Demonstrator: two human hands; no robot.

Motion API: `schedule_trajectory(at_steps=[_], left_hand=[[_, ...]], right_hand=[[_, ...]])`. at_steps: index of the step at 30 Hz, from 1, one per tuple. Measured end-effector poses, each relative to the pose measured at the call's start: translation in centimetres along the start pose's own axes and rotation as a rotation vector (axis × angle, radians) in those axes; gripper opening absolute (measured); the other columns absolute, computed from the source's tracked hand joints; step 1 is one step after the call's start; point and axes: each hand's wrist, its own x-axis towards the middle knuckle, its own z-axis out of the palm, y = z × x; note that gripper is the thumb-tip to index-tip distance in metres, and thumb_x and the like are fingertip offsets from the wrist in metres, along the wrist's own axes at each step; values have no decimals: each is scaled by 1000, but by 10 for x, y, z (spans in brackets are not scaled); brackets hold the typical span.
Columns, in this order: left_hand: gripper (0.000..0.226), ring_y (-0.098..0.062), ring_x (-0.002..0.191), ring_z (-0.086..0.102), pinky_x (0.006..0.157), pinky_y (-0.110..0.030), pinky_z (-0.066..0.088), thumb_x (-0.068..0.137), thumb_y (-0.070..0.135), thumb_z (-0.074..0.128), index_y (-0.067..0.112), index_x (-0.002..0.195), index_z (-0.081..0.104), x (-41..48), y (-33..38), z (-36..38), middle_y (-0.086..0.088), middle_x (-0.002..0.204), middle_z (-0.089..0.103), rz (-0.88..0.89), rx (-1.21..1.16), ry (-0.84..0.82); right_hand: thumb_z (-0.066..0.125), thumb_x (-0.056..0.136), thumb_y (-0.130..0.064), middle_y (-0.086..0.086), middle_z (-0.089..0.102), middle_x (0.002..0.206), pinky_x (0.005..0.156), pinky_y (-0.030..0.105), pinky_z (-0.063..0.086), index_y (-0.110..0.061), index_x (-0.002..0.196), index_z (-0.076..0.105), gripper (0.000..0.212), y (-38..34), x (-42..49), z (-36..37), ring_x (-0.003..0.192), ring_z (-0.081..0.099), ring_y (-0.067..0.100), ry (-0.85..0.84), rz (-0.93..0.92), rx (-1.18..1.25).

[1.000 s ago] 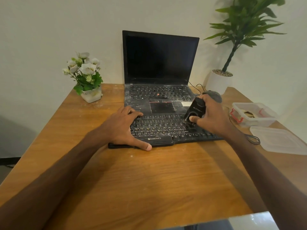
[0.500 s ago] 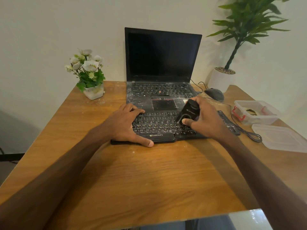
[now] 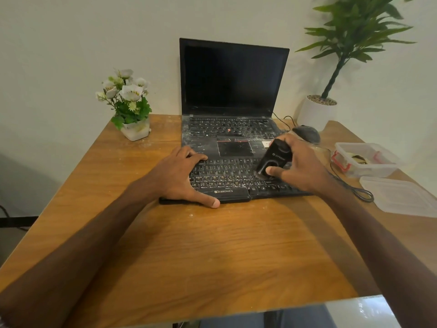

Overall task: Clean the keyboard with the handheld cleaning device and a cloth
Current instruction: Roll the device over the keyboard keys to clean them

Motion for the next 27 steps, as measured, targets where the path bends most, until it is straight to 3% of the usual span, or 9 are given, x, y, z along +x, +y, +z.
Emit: schedule_trajectory(at_steps=[7, 10, 13, 15, 17, 22, 27], left_hand=[[147, -14, 132, 32, 109, -40, 40, 37, 111, 49, 33, 160, 27, 0, 0, 1, 6, 145, 35, 5, 7, 14], [146, -14, 131, 33, 109, -40, 41, 37, 110, 50, 34, 160, 29, 1, 0, 2, 7, 144, 35, 1, -9, 17], [144, -11, 128, 32, 104, -35, 39, 38, 110, 52, 35, 159, 29, 1, -1, 3, 9, 141, 35, 7, -18, 29], [143, -9, 125, 31, 103, -33, 37, 39, 110, 52, 36, 159, 29, 0, -1, 3, 10, 139, 35, 10, -21, 32], [143, -8, 123, 31, 103, -34, 37, 40, 110, 52, 35, 159, 29, 0, -3, 2, 10, 138, 35, 15, -22, 34], [142, -8, 120, 31, 101, -34, 39, 40, 110, 52, 35, 159, 29, 0, -4, 2, 13, 131, 33, 23, -19, 38], [142, -9, 119, 32, 103, -35, 40, 40, 109, 52, 35, 159, 29, 1, -1, 1, 13, 129, 31, 20, -17, 42]], right_hand=[[83, 78, -10, -15, 58, 100, 67, 12, 43, -22, 121, 48, 57, -19, 4, 25, 91, 56, -4, -65, -78, 13], [83, 78, -10, -11, 61, 105, 72, 16, 50, -23, 121, 48, 57, -26, 6, 37, 96, 60, 2, -83, -106, 65], [83, 78, -9, -14, 60, 105, 66, 8, 50, -22, 122, 49, 57, -29, 7, 36, 93, 60, -1, -51, -68, 212], [82, 78, -8, -16, 58, 103, 69, 10, 51, -22, 122, 50, 57, -25, 8, 24, 92, 59, -2, -11, -32, 262], [83, 77, -9, -17, 57, 102, 78, 14, 47, -21, 123, 50, 58, -17, 9, 10, 94, 58, -1, 1, -48, 168], [84, 77, -9, -14, 58, 103, 67, 11, 45, -21, 125, 49, 60, -8, 8, 1, 94, 56, -1, -98, -77, 7], [84, 78, -10, -11, 60, 107, 70, 13, 46, -22, 124, 49, 59, -16, 11, 18, 96, 58, 0, -135, -147, -22]])
